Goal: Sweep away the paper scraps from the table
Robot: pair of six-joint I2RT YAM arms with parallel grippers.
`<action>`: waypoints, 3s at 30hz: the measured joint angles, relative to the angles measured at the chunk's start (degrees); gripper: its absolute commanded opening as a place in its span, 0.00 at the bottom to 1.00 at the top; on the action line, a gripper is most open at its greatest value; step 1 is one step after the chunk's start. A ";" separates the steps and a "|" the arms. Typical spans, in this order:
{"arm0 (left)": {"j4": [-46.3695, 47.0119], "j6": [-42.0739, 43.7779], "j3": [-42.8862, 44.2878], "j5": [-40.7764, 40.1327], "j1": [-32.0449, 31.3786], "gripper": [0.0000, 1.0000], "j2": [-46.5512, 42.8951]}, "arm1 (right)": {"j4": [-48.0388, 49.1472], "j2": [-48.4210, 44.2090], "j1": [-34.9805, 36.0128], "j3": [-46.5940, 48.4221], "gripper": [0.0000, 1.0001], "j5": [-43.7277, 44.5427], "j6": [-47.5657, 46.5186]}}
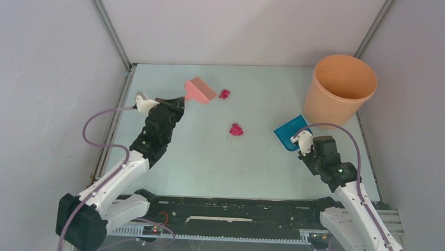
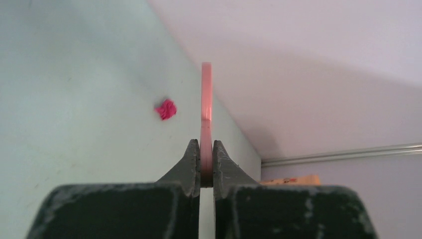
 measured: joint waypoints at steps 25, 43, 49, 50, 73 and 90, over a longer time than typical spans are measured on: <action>4.44 -4.96 39.12 5.66 1.44 0.00 60.65 | -0.02 1.62 -0.44 0.00 0.00 -0.04 0.00; -5.11 -14.69 -2.47 5.55 0.17 0.00 18.49 | 0.00 1.29 0.15 -0.02 0.00 -0.11 0.00; -14.03 -15.32 -13.03 1.33 -7.02 0.00 -1.90 | -0.02 1.31 0.39 -0.02 0.00 -0.20 0.00; -16.02 -15.23 -14.38 0.81 -8.68 0.00 -5.44 | -0.02 1.31 0.52 -0.02 0.00 -0.22 0.00; -35.43 44.94 28.35 4.59 -11.61 0.00 17.09 | -13.62 28.26 8.66 12.63 0.00 -10.25 -7.28; -44.74 52.43 63.36 29.86 -11.91 0.00 54.25 | -12.90 44.54 11.08 20.11 0.00 -10.91 -5.16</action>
